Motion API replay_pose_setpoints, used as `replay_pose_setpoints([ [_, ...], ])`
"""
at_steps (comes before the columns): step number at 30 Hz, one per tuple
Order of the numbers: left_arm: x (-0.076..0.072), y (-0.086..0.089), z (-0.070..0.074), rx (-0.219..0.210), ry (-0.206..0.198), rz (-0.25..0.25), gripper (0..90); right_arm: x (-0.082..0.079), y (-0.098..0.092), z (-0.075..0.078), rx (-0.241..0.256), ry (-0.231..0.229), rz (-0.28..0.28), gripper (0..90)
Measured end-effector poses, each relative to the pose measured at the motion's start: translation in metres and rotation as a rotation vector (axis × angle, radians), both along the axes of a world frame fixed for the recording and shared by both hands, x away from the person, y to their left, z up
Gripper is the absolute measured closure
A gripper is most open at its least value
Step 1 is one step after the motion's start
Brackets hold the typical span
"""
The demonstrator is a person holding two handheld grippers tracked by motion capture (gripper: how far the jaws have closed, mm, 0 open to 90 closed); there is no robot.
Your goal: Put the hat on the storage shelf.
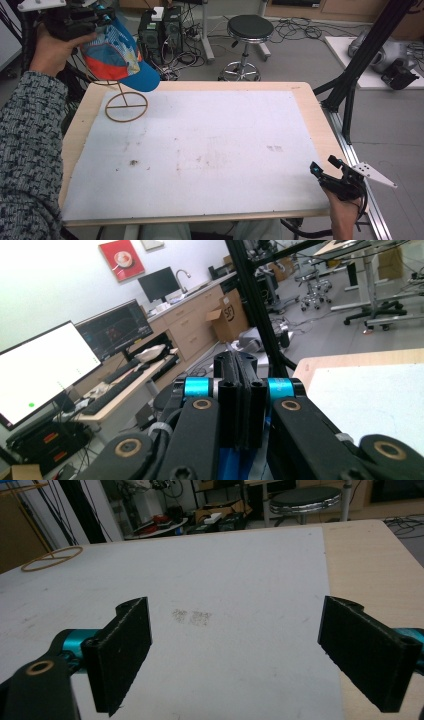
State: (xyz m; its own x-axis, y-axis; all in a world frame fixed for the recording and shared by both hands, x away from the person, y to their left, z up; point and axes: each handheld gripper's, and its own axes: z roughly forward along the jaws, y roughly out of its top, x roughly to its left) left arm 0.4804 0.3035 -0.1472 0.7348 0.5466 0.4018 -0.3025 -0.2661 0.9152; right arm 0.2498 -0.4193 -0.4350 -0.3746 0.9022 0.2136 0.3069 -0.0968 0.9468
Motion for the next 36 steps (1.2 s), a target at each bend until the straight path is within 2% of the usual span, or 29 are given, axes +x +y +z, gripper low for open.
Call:
replay_pose_setpoints([
  [5, 0.005, -0.003, 0.0, 0.005, 0.003, -0.004, 87.9, -0.002, -0.002, 0.0, 0.004, -0.001, -0.004, 13.0],
  [12, 0.018, 0.002, -0.014, 0.054, 0.068, 0.025, 87.9, -0.001, 0.0, 0.0, -0.007, 0.0, 0.003, 13.0],
  [23, 0.024, 0.032, -0.033, 0.06, 0.136, 0.12, 87.9, 0.0, 0.0, 0.0, -0.005, 0.007, 0.006, 13.0],
  [25, 0.024, 0.041, -0.039, 0.072, 0.153, 0.159, 87.9, 0.001, 0.001, 0.0, -0.005, 0.007, 0.01, 13.0],
  [29, 0.023, 0.053, -0.047, 0.081, 0.17, 0.199, 87.9, 0.003, 0.003, 0.0, -0.007, 0.008, 0.013, 13.0],
  [33, 0.024, 0.061, -0.055, 0.079, 0.191, 0.232, 88.2, 0.003, 0.004, 0.0, -0.007, 0.011, 0.015, 13.0],
  [36, 0.025, 0.064, -0.06, 0.099, 0.203, 0.254, 88.4, 0.003, 0.004, 0.0, -0.007, 0.011, 0.015, 13.0],
])
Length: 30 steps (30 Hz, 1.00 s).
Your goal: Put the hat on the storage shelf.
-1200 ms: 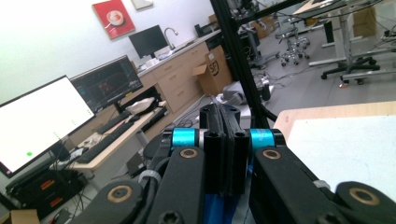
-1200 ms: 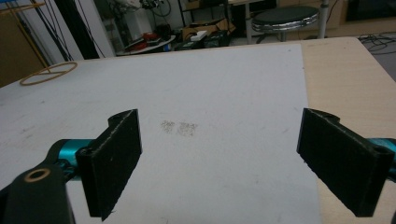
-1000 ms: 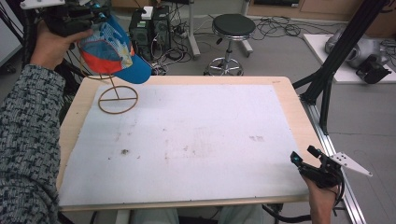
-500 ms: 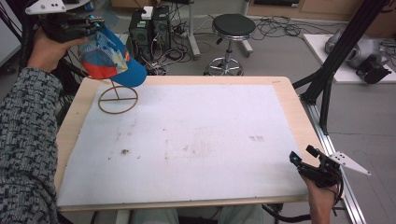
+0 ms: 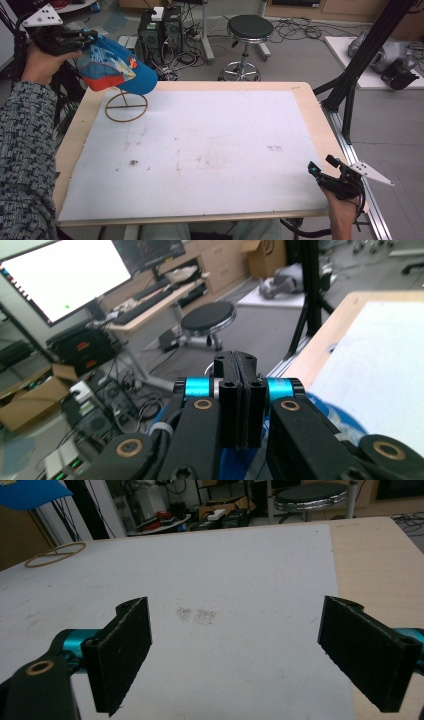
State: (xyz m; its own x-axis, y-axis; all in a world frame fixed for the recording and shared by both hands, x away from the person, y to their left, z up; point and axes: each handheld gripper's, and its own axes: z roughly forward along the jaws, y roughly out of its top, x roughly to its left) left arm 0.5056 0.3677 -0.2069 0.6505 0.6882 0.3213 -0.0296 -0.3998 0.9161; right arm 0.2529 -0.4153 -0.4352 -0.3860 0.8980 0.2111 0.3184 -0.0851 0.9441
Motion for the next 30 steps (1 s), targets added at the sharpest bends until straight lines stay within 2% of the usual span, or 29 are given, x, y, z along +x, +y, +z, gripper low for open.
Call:
replay_pose_setpoints([
  [6, 0.003, 0.007, -0.011, -0.008, 0.013, 0.034, 88.7, 0.0, 0.0, 0.0, 0.0, -0.001, 0.001, 13.0],
  [9, 0.005, 0.011, -0.016, -0.031, 0.011, 0.049, 88.7, 0.0, -0.001, 0.0, -0.003, 0.002, 0.0, 13.0],
  [15, 0.009, 0.011, -0.023, -0.033, 0.012, 0.07, 88.7, -0.001, -0.001, 0.0, -0.001, 0.004, -0.001, 13.0],
  [19, 0.012, 0.011, -0.025, -0.02, 0.015, 0.086, 88.7, 0.0, 0.0, 0.0, -0.001, 0.005, -0.004, 13.0],
  [26, 0.017, 0.014, -0.026, -0.041, 0.001, 0.111, 88.8, 0.0, 0.0, -0.001, -0.009, 0.008, 0.001, 13.0],
  [30, 0.021, 0.013, -0.029, -0.033, 0.003, 0.119, 88.8, 0.0, 0.0, -0.001, -0.01, 0.01, -0.002, 13.0],
])
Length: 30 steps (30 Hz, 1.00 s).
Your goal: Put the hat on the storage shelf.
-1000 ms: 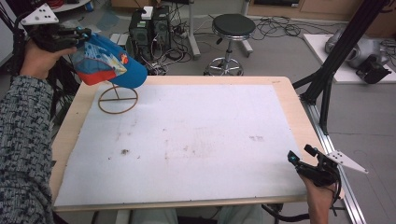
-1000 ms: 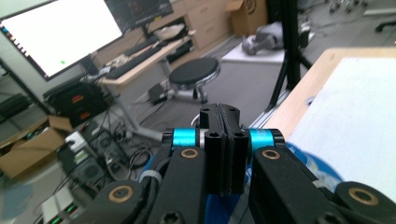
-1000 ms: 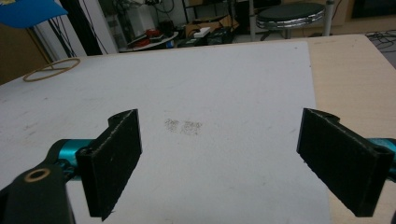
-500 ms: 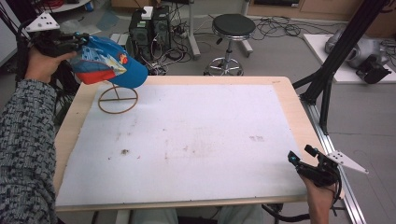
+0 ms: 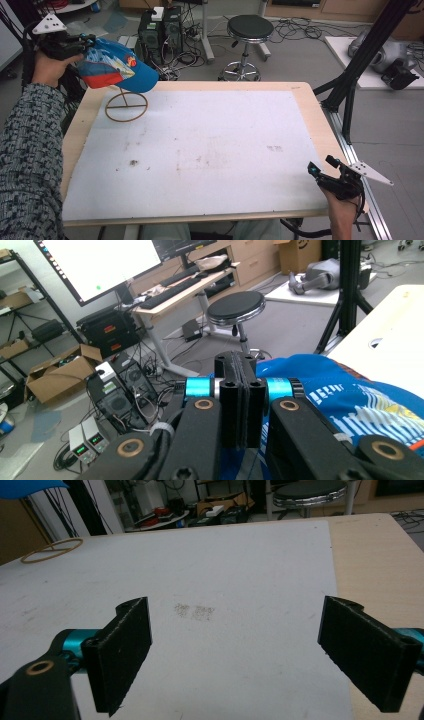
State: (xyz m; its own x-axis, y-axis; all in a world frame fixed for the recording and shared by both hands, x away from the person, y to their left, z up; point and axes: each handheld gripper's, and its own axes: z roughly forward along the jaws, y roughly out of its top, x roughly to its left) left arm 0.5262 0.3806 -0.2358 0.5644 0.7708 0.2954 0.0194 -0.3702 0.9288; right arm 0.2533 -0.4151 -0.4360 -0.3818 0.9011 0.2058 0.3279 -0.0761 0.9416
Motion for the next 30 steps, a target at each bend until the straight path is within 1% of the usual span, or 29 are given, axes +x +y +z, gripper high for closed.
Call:
replay_pose_setpoints([
  [1, 0.001, 0.0, -0.001, -0.009, 0.004, 0.001, 88.9, 0.0, 0.0, 0.0, -0.001, 0.0, 0.0, 13.0],
  [3, 0.001, 0.0, -0.002, -0.006, 0.01, 0.001, 88.8, -0.001, 0.0, 0.0, 0.004, 0.004, -0.003, 13.0],
  [5, 0.001, 0.0, -0.003, -0.004, 0.017, -0.001, 88.8, -0.001, -0.001, 0.0, -0.003, -0.006, -0.002, 13.0],
  [6, 0.0, 0.001, -0.004, -0.023, 0.014, -0.005, 88.8, -0.001, -0.001, 0.0, 0.001, -0.001, -0.005, 13.0],
  [7, 0.0, 0.001, -0.004, -0.023, 0.014, -0.005, 88.6, -0.001, -0.001, 0.0, 0.001, -0.003, -0.004, 13.0],
  [9, 0.0, 0.001, -0.005, -0.029, 0.027, -0.016, 87.5, -0.001, -0.001, 0.0, 0.002, -0.003, -0.004, 13.0],
  [12, 0.0, 0.001, -0.008, -0.052, 0.037, -0.017, 81.4, -0.001, -0.001, 0.0, 0.004, -0.003, -0.002, 13.0],
  [13, 0.0, 0.001, -0.008, -0.052, 0.037, -0.017, 78.8, -0.001, -0.001, 0.0, 0.006, -0.003, -0.001, 13.0],
  [16, 0.0, 0.001, -0.01, -0.069, 0.054, -0.029, 71.5, 0.0, -0.001, 0.001, 0.005, -0.003, -0.001, 13.0],
  [20, -0.003, 0.004, -0.011, -0.092, 0.061, -0.041, 65.1, 0.001, 0.0, 0.0, 0.001, -0.001, 0.004, 13.0],
  [22, -0.005, 0.006, -0.01, -0.091, 0.06, -0.043, 63.4, 0.001, 0.001, 0.001, 0.002, 0.0, 0.005, 13.0],
  [25, -0.01, 0.011, -0.009, -0.124, 0.054, -0.051, 61.4, 0.001, 0.001, 0.001, 0.005, -0.001, 0.006, 13.0],
  [27, -0.011, 0.012, -0.009, -0.125, 0.052, -0.055, 61.2, 0.001, 0.001, 0.001, 0.006, 0.002, 0.005, 13.0],
  [28, -0.015, 0.013, -0.008, -0.141, 0.051, -0.062, 60.8, 0.002, 0.002, 0.001, 0.006, -0.005, 0.009, 13.0],
  [30, -0.018, 0.013, -0.006, -0.145, 0.055, -0.072, 59.9, 0.003, 0.003, 0.001, 0.008, -0.004, 0.011, 13.0],
])
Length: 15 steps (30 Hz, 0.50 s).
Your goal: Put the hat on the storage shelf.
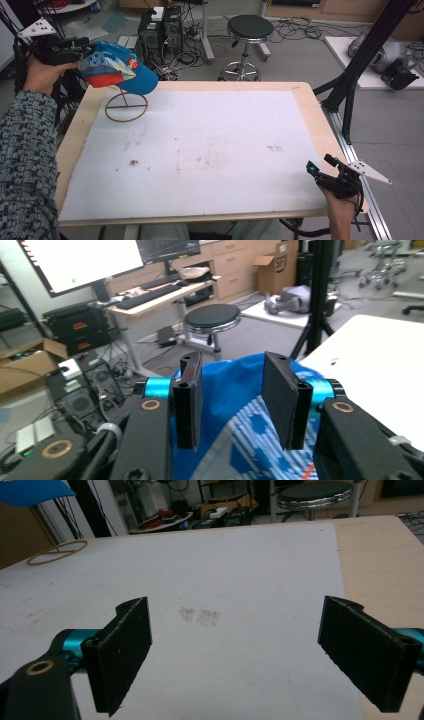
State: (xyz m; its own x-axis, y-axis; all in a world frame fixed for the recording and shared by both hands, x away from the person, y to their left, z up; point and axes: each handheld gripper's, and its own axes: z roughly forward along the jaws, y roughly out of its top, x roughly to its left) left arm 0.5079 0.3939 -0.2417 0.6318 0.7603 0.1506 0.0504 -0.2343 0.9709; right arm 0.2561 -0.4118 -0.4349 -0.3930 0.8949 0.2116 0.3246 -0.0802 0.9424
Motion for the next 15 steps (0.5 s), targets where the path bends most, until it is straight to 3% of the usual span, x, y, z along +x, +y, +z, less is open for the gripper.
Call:
replay_pose_setpoints([
  [3, -0.007, -0.002, 0.003, -0.017, -0.01, -0.013, 58.7, 0.003, 0.003, 0.0, -0.004, -0.001, 0.012, 13.0],
  [15, -0.043, -0.013, 0.008, -0.02, -0.031, -0.049, 54.4, 0.023, 0.023, 0.001, -0.039, -0.001, 0.075, 13.0],
])
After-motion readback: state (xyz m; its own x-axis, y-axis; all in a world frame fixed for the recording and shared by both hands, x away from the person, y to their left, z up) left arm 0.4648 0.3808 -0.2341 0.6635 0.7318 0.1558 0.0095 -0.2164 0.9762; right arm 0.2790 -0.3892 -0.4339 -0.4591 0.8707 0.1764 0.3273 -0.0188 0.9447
